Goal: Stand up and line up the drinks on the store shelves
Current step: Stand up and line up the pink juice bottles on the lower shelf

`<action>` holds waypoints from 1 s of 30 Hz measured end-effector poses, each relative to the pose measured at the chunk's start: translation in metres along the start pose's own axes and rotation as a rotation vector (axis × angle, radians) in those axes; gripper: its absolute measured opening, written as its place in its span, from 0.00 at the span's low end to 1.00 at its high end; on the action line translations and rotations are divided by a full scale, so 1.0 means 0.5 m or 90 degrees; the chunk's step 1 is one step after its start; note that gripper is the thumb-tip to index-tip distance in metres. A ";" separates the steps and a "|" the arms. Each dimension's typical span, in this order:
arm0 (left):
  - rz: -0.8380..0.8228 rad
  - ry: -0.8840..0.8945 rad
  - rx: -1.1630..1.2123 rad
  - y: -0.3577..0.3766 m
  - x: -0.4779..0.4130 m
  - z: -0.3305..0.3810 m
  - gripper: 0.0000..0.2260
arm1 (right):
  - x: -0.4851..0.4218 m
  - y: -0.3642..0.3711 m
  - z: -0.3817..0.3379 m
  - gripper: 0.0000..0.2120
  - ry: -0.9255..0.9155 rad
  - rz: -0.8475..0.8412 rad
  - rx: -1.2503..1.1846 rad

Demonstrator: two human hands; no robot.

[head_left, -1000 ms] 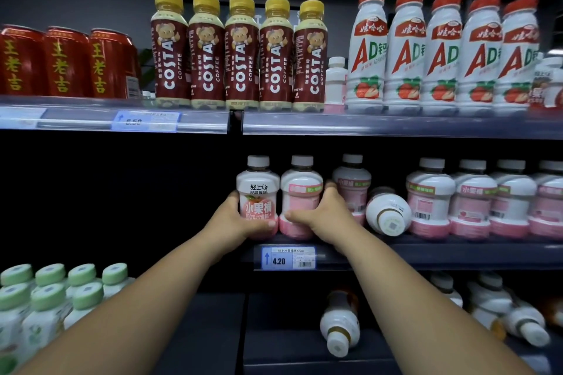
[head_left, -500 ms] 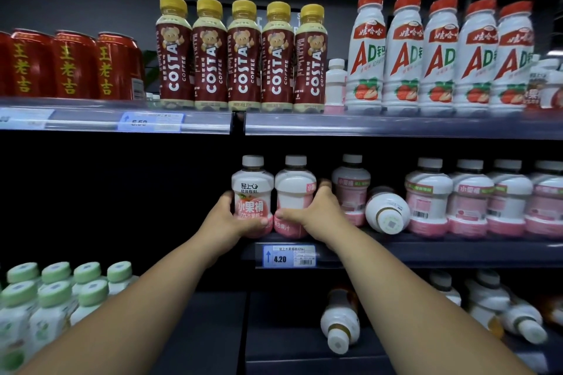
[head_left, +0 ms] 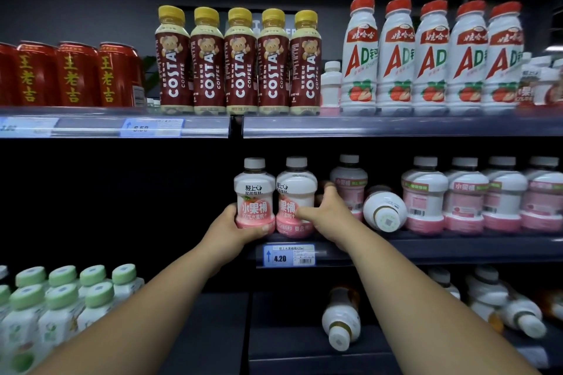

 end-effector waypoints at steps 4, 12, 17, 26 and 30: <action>0.004 0.001 0.005 0.010 0.000 0.002 0.26 | 0.005 0.010 -0.006 0.56 -0.026 0.042 0.080; 0.032 -0.019 -0.047 0.003 0.001 -0.006 0.28 | -0.001 -0.007 0.001 0.28 -0.047 -0.001 -0.013; 0.086 0.033 -0.157 0.003 0.008 0.025 0.38 | 0.024 -0.013 -0.006 0.40 -0.106 -0.008 0.024; 0.292 0.390 -0.291 0.095 0.077 0.208 0.37 | 0.100 -0.164 -0.034 0.27 -0.324 0.138 -0.046; 0.127 0.481 -0.314 0.228 0.093 0.263 0.33 | 0.111 -0.245 0.002 0.24 -0.344 0.198 -0.049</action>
Point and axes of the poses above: each hand's wrist, its own x-axis away from the middle knuckle, its own y-axis out of the palm, z = x × y, the point moved 4 cm from there along -x, towards the middle knuckle, and after that the axes turned 4 degrees about -x, right-handed, at the moved point
